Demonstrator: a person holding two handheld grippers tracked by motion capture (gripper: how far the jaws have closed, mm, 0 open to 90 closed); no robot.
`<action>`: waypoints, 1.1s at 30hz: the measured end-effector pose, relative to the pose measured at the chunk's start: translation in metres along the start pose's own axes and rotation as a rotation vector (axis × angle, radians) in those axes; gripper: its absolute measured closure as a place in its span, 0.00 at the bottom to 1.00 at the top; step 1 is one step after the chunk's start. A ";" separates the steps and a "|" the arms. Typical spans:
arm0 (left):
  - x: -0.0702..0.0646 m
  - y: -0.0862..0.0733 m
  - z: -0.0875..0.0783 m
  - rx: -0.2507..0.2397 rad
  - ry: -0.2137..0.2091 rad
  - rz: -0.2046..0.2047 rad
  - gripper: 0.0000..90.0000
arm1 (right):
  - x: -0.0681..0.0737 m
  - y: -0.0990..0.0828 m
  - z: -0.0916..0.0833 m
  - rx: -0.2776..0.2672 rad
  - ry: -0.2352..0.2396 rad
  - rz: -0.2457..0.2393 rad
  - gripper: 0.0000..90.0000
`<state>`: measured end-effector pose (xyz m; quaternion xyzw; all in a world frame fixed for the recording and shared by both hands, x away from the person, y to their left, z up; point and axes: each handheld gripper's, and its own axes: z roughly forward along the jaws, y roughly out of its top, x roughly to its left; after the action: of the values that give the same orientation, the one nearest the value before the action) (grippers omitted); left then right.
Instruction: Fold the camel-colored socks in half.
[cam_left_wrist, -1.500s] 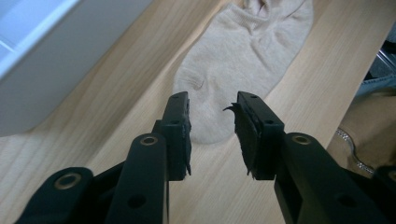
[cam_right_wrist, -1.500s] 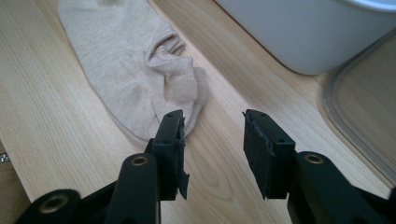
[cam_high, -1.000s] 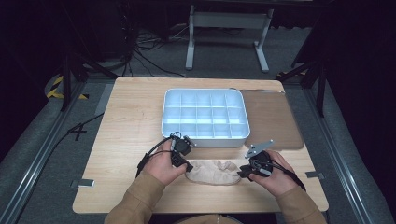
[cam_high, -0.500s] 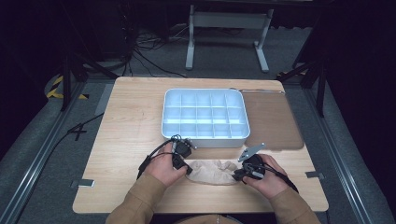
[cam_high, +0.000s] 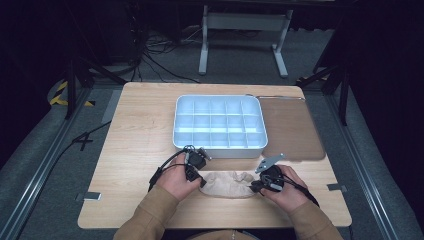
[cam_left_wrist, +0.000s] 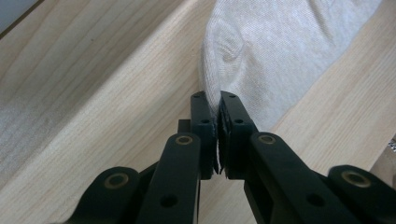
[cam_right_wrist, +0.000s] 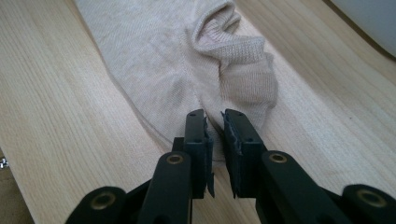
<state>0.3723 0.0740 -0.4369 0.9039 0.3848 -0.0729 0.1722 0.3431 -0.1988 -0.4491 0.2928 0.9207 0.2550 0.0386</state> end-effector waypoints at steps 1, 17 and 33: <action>0.000 0.000 -0.001 -0.003 -0.008 -0.001 0.95 | 0.000 0.000 0.000 -0.004 -0.003 -0.008 0.89; -0.001 -0.010 -0.020 -0.030 -0.040 -0.042 0.95 | 0.017 0.015 -0.001 -0.126 0.023 -0.070 0.99; -0.006 -0.020 -0.021 -0.033 -0.048 -0.055 0.95 | 0.031 0.051 0.035 -0.241 0.029 -0.136 1.00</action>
<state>0.3536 0.0900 -0.4212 0.8880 0.4063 -0.0932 0.1942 0.3516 -0.1306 -0.4518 0.2190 0.9016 0.3649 0.0773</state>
